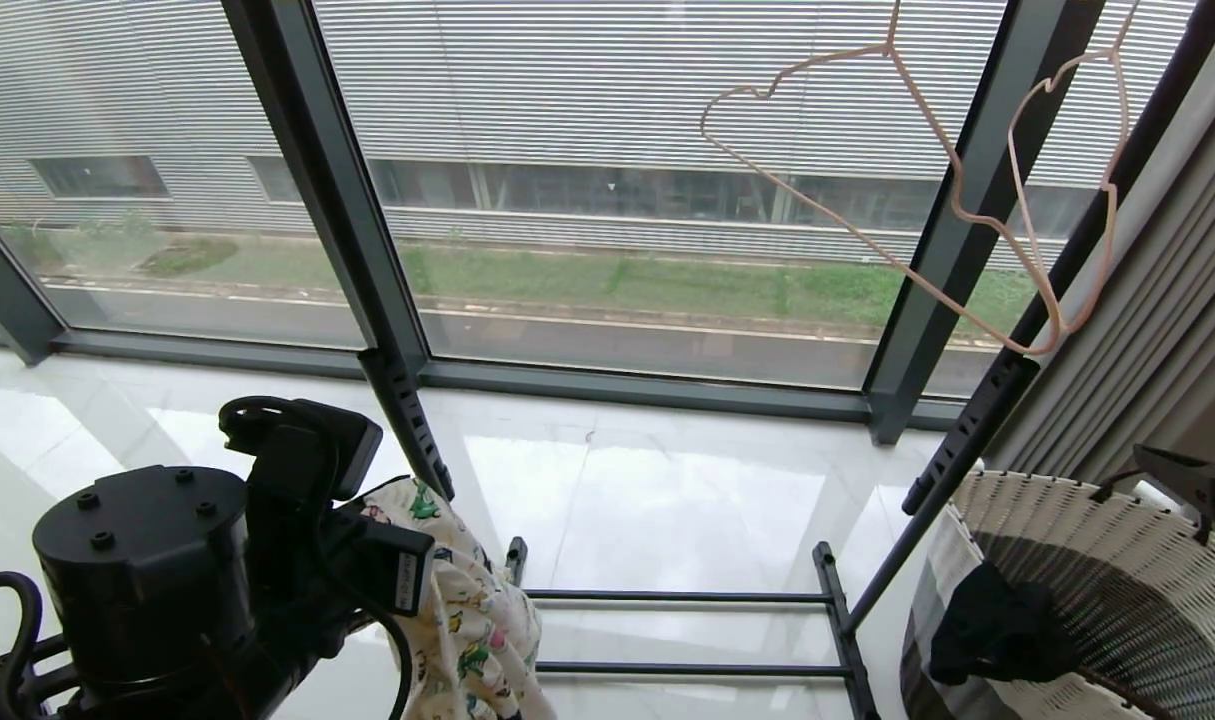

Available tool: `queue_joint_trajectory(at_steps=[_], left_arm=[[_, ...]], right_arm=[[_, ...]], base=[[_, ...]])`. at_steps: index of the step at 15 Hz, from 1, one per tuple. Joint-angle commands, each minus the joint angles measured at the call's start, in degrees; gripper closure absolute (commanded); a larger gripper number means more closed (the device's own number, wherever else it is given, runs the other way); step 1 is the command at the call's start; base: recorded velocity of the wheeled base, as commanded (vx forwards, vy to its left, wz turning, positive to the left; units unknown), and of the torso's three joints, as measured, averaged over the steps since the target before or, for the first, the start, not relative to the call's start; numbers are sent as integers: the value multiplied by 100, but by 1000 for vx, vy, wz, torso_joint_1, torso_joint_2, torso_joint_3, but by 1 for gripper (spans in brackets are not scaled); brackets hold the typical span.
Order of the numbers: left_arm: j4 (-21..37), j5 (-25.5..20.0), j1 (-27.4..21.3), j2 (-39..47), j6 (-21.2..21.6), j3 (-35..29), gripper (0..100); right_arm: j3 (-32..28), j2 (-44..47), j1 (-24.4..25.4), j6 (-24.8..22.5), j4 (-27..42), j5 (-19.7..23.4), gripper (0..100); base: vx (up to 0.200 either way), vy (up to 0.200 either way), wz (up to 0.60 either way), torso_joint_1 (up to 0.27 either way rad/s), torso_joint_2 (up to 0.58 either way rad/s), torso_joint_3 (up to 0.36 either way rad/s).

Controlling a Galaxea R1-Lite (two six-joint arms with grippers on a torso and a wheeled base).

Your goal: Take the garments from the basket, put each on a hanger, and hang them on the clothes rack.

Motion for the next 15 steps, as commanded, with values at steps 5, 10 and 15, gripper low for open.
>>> queue_joint_trajectory(at_steps=[5, 10, 15], left_arm=[[-1, 1, 188, -125, 86, -72, 100], [-1, 10, 276, -160, 94, -63, 100], [-1, 10, 328, -239, 94, -63, 100]], right_arm=[[-100, 193, -23, -1, -23, -2, 0], [-108, 254, -41, 131, -181, -2, 0], [-214, 975, -32, 403, -1561, 130, 0]], base=[[0, 0, 0, 199, -476, -280], [0, 0, 0, 221, -504, -279], [0, 0, 0, 89, -190, -102]])
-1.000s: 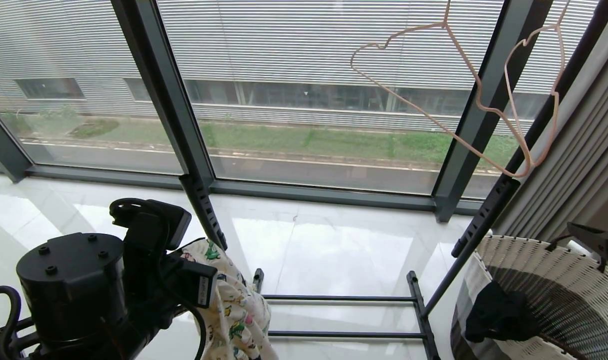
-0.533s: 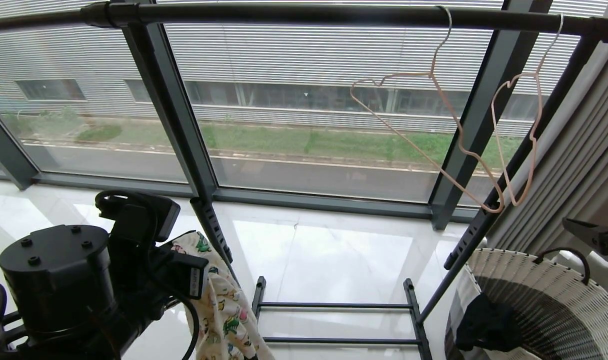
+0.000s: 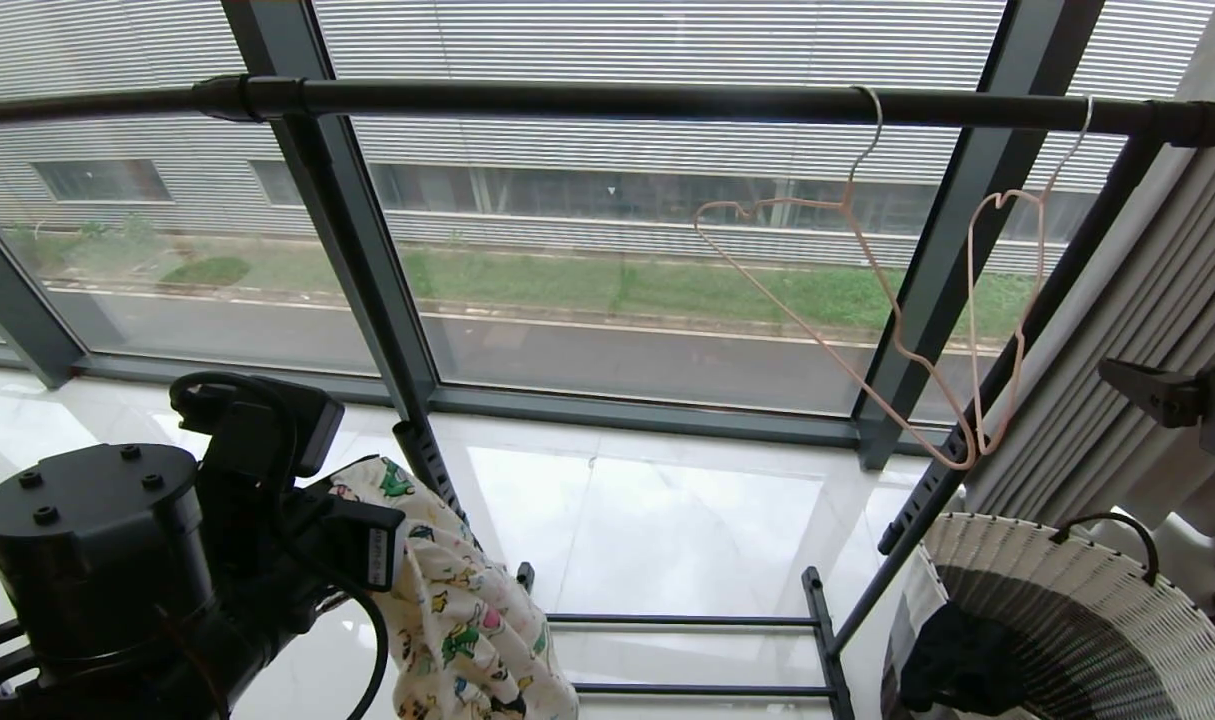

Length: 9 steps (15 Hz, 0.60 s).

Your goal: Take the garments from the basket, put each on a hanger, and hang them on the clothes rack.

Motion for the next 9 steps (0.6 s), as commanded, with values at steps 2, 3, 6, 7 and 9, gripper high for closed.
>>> queue_joint_trajectory(at_steps=[2, 3, 6, 7, 9], left_arm=[[-4, -8, 8, -47, -1, -2, 100], [-4, -8, 8, -47, -1, -2, 100], [-4, -8, -1, -47, -1, 7, 100], [-4, -8, -1, -56, -10, 7, 100], [-4, -8, -10, -56, -1, -2, 100]], right_arm=[[-358, 506, 27, 240, -118, 186, 0], [-498, 603, 36, 319, -118, 212, 0], [-867, 814, 36, 645, -118, 212, 0], [-902, 840, 36, 680, -118, 212, 0], [-902, 884, 36, 689, -109, 212, 0]], base=[[200, 0, 0, 10, -17, -10], [200, 0, 0, 2, -7, -2], [200, 0, 0, 17, -4, -1], [0, 0, 0, 0, 0, 0], [0, 0, 0, 0, 0, 0]])
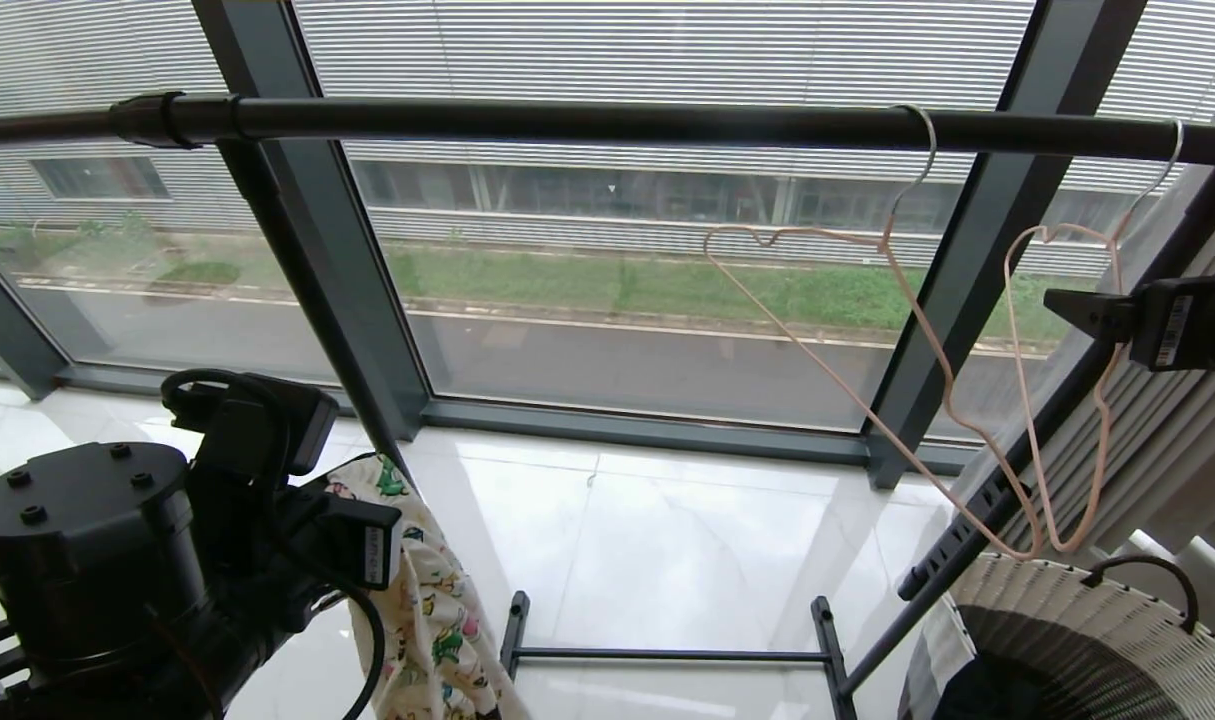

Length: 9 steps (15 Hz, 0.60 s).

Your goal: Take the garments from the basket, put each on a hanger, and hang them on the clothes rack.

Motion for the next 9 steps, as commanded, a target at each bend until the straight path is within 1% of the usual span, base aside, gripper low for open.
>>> queue_joint_trajectory(at_steps=[1, 6, 8, 9], left_arm=[[-13, 1, -9, -10, -5, -6, 100], [-4, 1, -9, -72, -5, 21, 100], [-4, 1, -9, -124, -5, 65, 100], [-4, 1, -17, -151, -5, 100, 100]], right_arm=[[-19, 124, 2, 2, 3, -1, 0], [8, 326, -16, 11, 91, -1, 0], [60, 291, -165, 37, 311, 8, 0], [87, 291, -235, 134, 320, 25, 0]], base=[[0, 0, 0, 0, 0, 0], [0, 0, 0, 0, 0, 0], [0, 0, 0, 0, 0, 0], [0, 0, 0, 0, 0, 0]])
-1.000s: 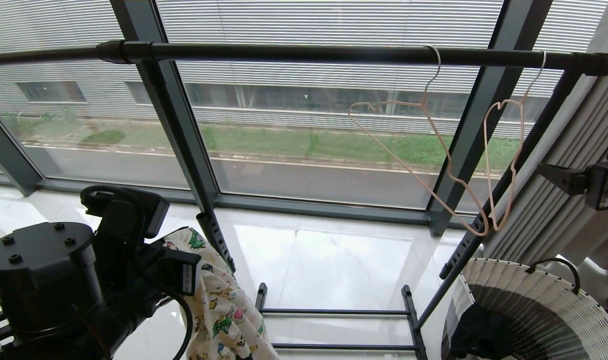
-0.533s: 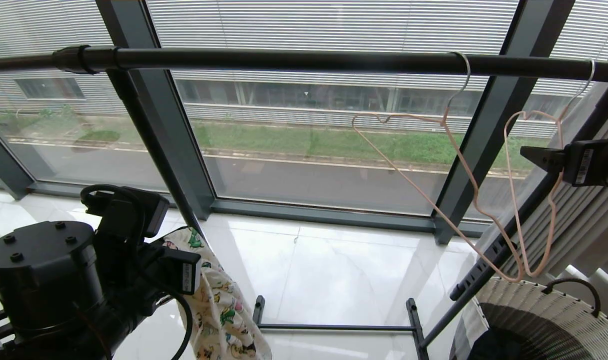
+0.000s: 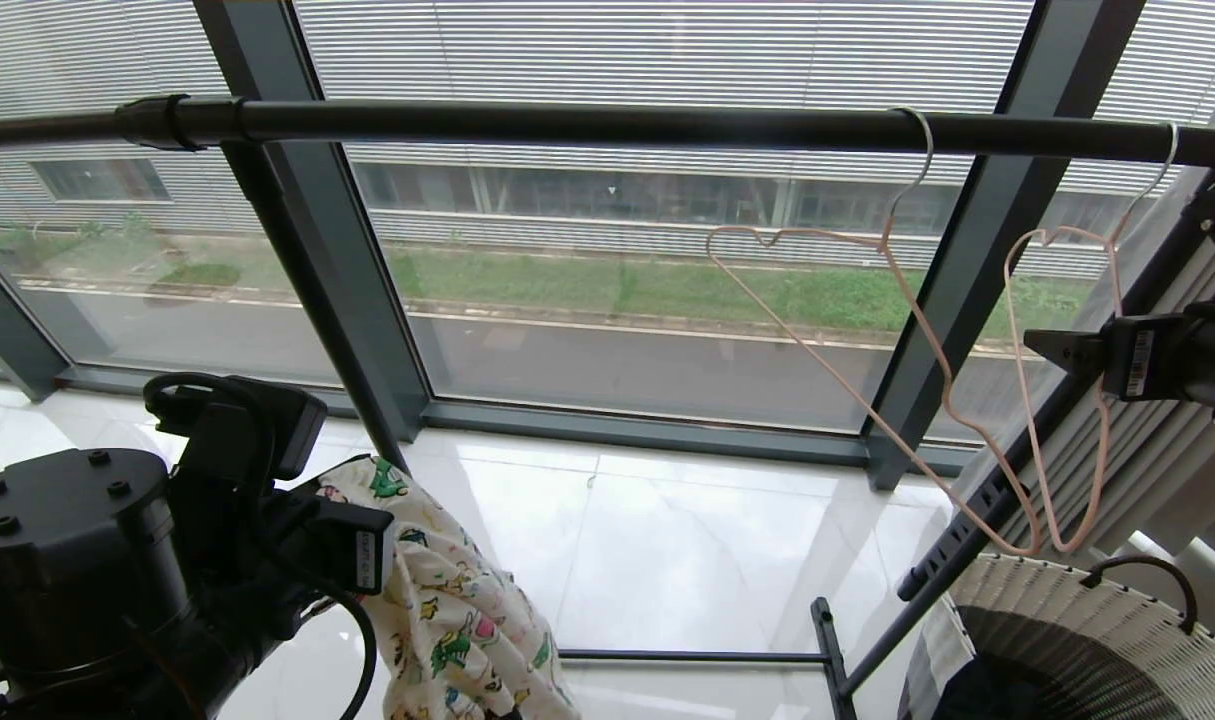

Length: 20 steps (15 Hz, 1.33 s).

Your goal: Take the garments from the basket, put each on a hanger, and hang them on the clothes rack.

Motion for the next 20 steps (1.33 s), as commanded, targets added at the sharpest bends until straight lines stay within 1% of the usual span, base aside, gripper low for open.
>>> queue_joint_trajectory(at_steps=[1, 3, 9, 10, 12, 15, 17, 20], left_arm=[[-3, 3, -6, -49, -1, 49, 100], [-3, 3, -6, -75, -10, 49, 100], [-3, 3, -6, -75, -10, 49, 100], [-12, 3, -6, -75, -19, 49, 100], [-3, 3, -6, -75, -19, 49, 100], [-3, 3, -6, -75, -19, 49, 100], [-3, 3, -6, -75, -27, 49, 100], [-3, 3, -6, -75, -45, 58, 100]], right_arm=[[27, -7, -90, 102, 8, 18, 0], [27, -24, -116, 181, 25, 36, 0], [27, -103, -310, 190, 184, 159, 0], [27, -165, -327, 190, 342, 247, 0], [27, -226, -415, 190, 386, 467, 0], [18, -217, -433, 190, 386, 519, 0], [1, -217, -433, 181, 386, 686, 0], [1, -209, -424, 155, 447, 704, 0]], base=[[0, 0, 0, 0, 0, 0], [0, 0, 0, 0, 0, 0], [0, 0, 0, 0, 0, 0], [0, 0, 0, 0, 0, 0], [0, 0, 0, 0, 0, 0], [0, 0, 0, 0, 0, 0], [0, 0, 0, 0, 0, 0], [0, 0, 0, 0, 0, 0]])
